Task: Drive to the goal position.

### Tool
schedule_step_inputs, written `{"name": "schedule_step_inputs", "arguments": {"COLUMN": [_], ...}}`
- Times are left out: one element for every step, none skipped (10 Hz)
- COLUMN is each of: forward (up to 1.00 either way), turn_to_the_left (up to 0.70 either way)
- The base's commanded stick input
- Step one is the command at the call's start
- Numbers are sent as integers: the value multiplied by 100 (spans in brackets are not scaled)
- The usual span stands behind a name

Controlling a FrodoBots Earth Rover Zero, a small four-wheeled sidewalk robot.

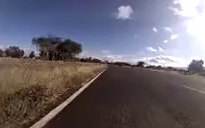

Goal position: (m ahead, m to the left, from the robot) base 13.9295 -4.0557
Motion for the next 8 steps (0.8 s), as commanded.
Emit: {"name": "schedule_step_inputs", "arguments": {"forward": [45, 45, 45, 45, 45, 45, 45, 45], "turn_to_the_left": [0, 0, 0, 0, 0, 0, 0, 0]}}
